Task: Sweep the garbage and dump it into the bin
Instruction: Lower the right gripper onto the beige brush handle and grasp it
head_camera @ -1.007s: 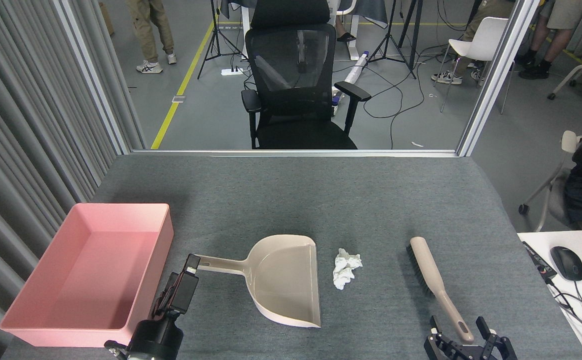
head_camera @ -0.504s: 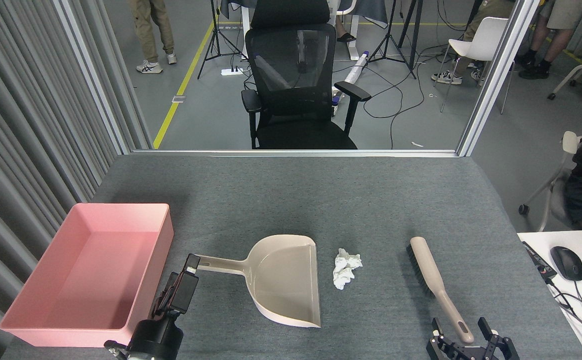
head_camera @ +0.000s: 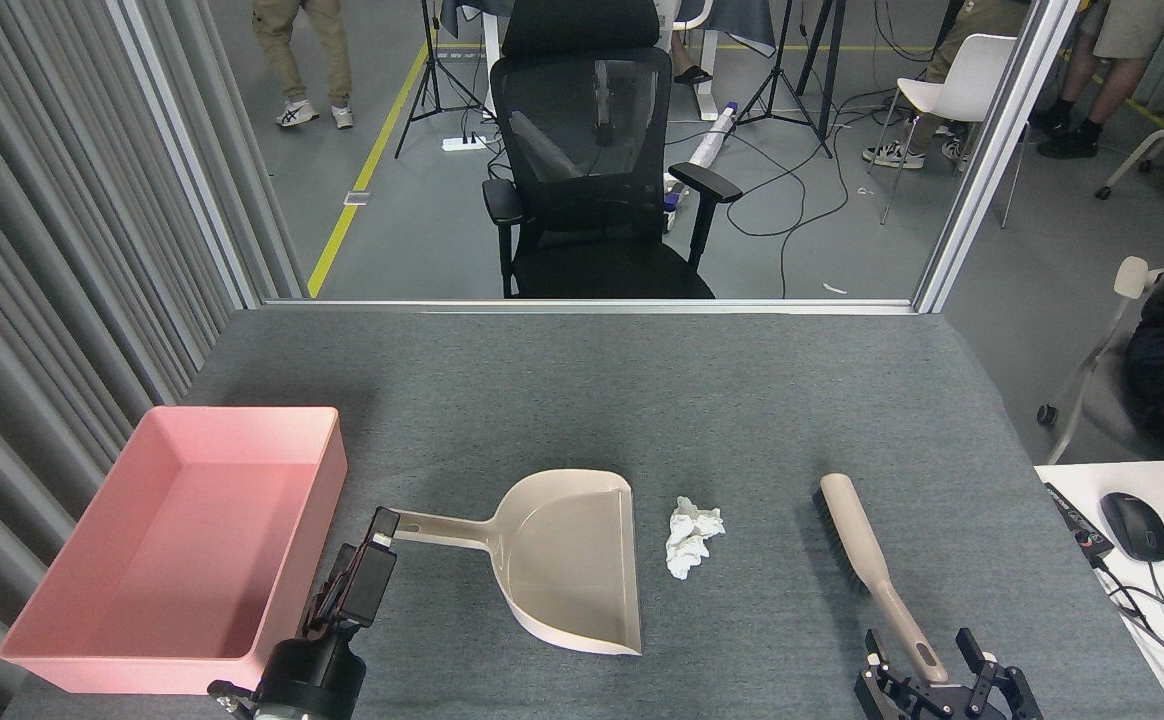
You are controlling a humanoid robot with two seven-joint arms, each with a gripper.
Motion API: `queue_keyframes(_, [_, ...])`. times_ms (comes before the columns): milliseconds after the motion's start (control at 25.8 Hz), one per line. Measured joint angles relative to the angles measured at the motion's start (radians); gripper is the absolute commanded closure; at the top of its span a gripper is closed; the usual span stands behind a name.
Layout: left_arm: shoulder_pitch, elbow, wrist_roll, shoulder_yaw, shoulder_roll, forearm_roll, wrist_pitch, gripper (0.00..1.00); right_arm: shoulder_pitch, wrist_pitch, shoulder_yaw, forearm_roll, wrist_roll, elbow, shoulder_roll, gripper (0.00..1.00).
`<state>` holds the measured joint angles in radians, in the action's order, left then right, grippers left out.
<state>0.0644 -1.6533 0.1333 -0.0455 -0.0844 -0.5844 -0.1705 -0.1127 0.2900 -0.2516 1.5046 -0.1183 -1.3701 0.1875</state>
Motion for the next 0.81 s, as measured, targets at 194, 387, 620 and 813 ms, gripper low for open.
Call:
queue_keyframes(194, [0.0,0.0,0.0,0.0,0.0,0.0,0.0,0.01,0.002,0.004,0.01,0.0,-0.003,0.007,0.0,0.12])
queue_keyframes(387, [-0.002,0.001,0.001,-0.001,-0.001,0.0,0.0,0.01,0.002,0.006,0.015,0.001,-0.002,0.008,0.0,0.18])
queue_keyframes(620, [-0.003,0.001,0.001,-0.001,-0.001,0.0,0.0,0.01,0.0,0.007,0.017,0.003,0.001,0.008,-0.001,0.26])
queue_keyframes(813, [-0.003,0.001,0.001,-0.001,-0.002,0.0,0.001,0.01,-0.004,0.017,0.017,0.004,0.002,0.008,-0.001,0.35])
